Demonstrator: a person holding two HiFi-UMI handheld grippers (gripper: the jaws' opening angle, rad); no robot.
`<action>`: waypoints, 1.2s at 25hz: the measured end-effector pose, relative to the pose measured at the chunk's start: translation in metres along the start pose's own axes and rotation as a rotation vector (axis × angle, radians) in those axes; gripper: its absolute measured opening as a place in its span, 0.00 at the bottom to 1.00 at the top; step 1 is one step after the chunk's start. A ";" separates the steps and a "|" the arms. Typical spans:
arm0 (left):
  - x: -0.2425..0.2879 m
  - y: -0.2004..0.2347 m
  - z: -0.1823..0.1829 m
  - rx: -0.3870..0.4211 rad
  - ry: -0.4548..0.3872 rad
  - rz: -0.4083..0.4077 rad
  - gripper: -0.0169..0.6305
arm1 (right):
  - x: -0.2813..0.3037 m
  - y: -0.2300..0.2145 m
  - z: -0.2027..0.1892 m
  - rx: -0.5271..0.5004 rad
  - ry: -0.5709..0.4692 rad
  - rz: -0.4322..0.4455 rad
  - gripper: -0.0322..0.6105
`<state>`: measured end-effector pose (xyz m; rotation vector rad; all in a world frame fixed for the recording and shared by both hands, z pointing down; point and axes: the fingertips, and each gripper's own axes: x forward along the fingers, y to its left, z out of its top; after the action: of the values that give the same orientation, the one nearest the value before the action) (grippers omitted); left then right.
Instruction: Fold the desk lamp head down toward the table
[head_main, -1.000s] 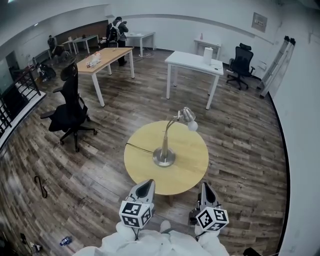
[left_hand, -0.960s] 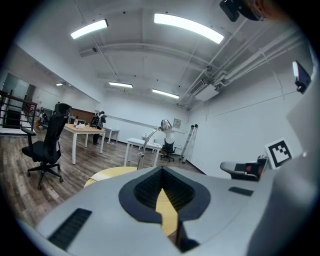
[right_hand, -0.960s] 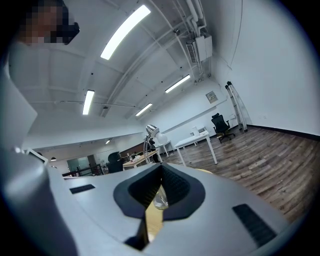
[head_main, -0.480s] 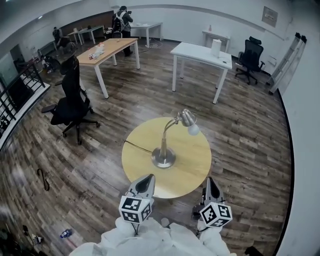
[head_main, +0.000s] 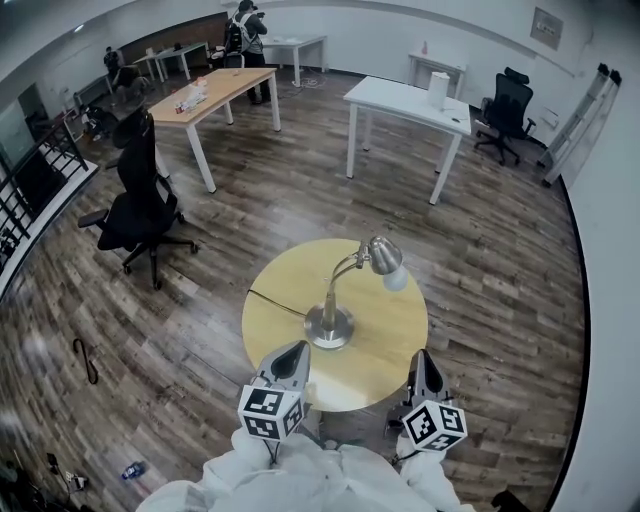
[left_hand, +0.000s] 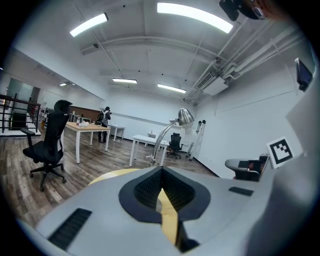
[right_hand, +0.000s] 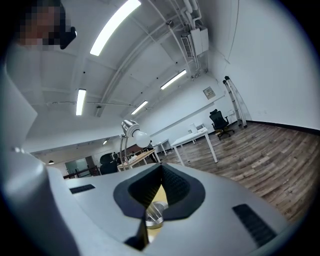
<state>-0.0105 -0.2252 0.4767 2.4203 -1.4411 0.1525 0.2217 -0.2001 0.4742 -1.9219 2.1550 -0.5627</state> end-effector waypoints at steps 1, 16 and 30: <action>0.005 0.003 0.004 0.004 -0.005 -0.005 0.03 | 0.006 0.001 0.004 -0.006 -0.006 -0.001 0.07; 0.084 0.059 -0.030 0.116 0.091 -0.136 0.03 | 0.070 -0.008 -0.004 0.014 -0.022 -0.112 0.07; 0.190 0.042 -0.088 0.398 0.263 -0.243 0.32 | 0.084 0.025 0.094 -0.187 -0.063 0.299 0.29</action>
<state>0.0514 -0.3745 0.6170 2.7309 -1.0699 0.7315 0.2243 -0.2945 0.3875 -1.6256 2.4658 -0.2507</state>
